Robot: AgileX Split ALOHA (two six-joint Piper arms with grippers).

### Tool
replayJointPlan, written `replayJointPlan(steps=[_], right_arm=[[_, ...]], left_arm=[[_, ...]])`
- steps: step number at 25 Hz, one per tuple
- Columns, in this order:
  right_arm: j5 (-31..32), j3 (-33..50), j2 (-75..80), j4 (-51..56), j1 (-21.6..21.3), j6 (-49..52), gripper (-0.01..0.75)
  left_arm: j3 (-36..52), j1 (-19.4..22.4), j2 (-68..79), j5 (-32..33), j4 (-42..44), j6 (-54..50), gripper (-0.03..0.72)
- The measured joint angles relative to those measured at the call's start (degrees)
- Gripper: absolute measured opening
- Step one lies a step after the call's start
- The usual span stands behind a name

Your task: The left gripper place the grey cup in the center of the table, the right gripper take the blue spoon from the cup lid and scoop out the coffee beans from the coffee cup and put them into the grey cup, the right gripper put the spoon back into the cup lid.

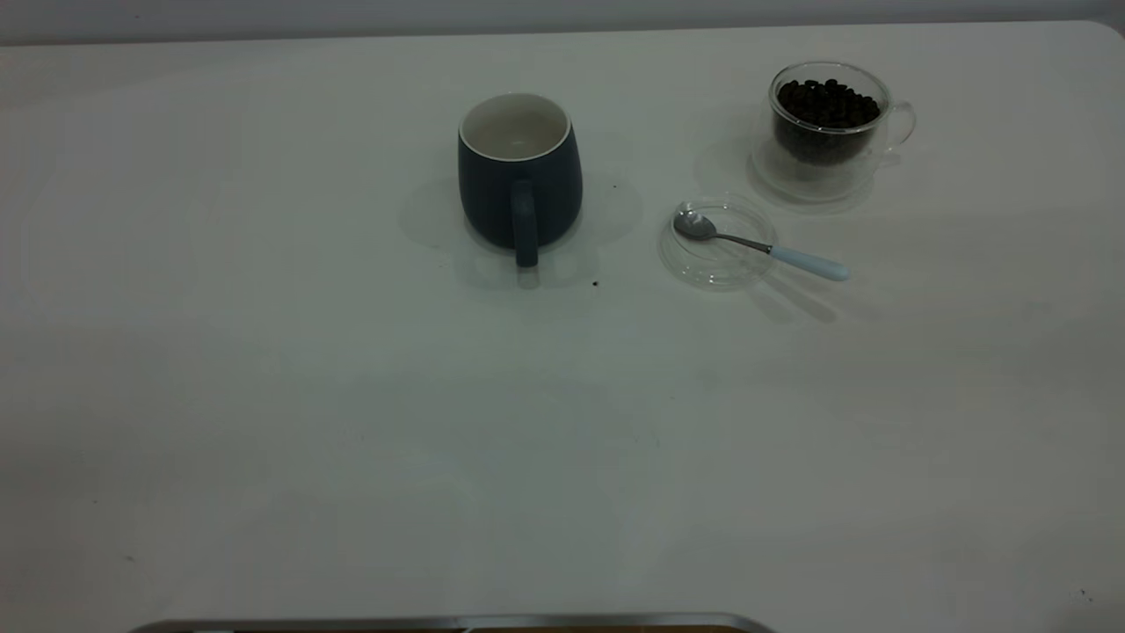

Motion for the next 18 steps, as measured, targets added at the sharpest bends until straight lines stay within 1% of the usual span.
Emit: replayJointPlan(steps=[3, 9, 12, 15, 18], right_arm=[[0.88, 2.73, -6.83, -0.92, 0.0, 0.07, 0.561], [1.16, 3.07, -16.1, -1.23, -0.23, 0.07, 0.561], [1.28, 3.22, -19.17, -1.23, -2.99, 0.07, 0.561], [1.41, 3.24, -22.57, -1.23, -7.18, 0.07, 0.561], [1.7, 3.29, -27.37, -1.23, -9.12, 0.07, 0.561]], left_arm=[[0.0, 0.0, 0.0, 0.0, 0.0, 0.0, 0.513], [0.0, 0.0, 0.0, 0.0, 0.0, 0.0, 0.513], [0.0, 0.0, 0.0, 0.0, 0.0, 0.0, 0.513], [0.0, 0.0, 0.0, 0.0, 0.0, 0.0, 0.513], [0.0, 0.0, 0.0, 0.0, 0.0, 0.0, 0.513]])
